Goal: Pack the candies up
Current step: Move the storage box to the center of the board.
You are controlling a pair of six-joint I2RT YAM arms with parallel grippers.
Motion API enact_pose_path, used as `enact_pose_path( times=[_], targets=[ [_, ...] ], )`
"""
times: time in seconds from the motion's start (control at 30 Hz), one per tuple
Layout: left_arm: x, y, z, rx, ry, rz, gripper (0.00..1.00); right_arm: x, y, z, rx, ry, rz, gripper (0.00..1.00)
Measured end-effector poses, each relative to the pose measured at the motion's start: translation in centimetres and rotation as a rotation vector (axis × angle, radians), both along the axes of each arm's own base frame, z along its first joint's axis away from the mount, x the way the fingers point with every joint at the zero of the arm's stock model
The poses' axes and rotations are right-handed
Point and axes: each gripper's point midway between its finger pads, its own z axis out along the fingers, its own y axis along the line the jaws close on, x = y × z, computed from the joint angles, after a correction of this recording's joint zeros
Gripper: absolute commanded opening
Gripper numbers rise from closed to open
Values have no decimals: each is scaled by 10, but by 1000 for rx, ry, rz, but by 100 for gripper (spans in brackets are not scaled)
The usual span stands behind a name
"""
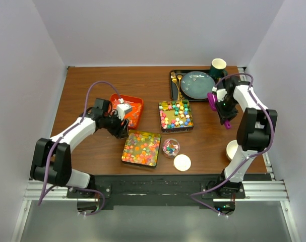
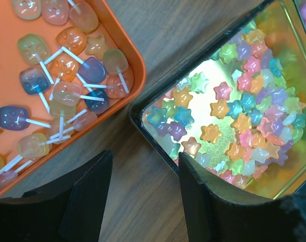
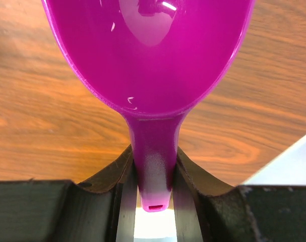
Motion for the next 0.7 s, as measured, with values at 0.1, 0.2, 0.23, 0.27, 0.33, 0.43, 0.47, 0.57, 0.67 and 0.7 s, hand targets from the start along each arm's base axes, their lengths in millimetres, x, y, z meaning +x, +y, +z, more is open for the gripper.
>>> enact_pose_path(
  times=[0.1, 0.2, 0.23, 0.27, 0.33, 0.43, 0.47, 0.57, 0.67, 0.7],
  targets=[
    [3, 0, -3, 7, 17, 17, 58, -5, 6, -12, 12, 12, -32, 0],
    [1, -3, -6, 8, 41, 24, 57, -19, 14, -24, 17, 53, -47, 0],
    [0, -4, -7, 6, 48, 27, 57, -23, 15, -27, 18, 65, -52, 1],
    [-1, -6, -7, 4, 53, 25, 57, -26, 16, -29, 19, 74, -57, 14],
    [-3, -8, -8, 4, 59, 23, 55, -27, 18, -30, 19, 77, -61, 26],
    [-5, -11, -9, 3, 71, 23, 51, -25, 19, -31, 19, 69, -74, 65],
    [-5, -11, -10, 8, 73, 23, 51, -25, 19, -31, 20, 68, -85, 66],
    [-5, -10, -15, 29, 80, 26, 46, -25, 19, -29, 20, 63, -87, 68],
    [-5, -10, -18, 38, 91, 33, 36, -24, 19, -22, 20, 42, -90, 71],
    [-3, -11, -18, 43, 87, 33, 31, -23, 19, -17, 20, 27, -91, 71]
  ],
)
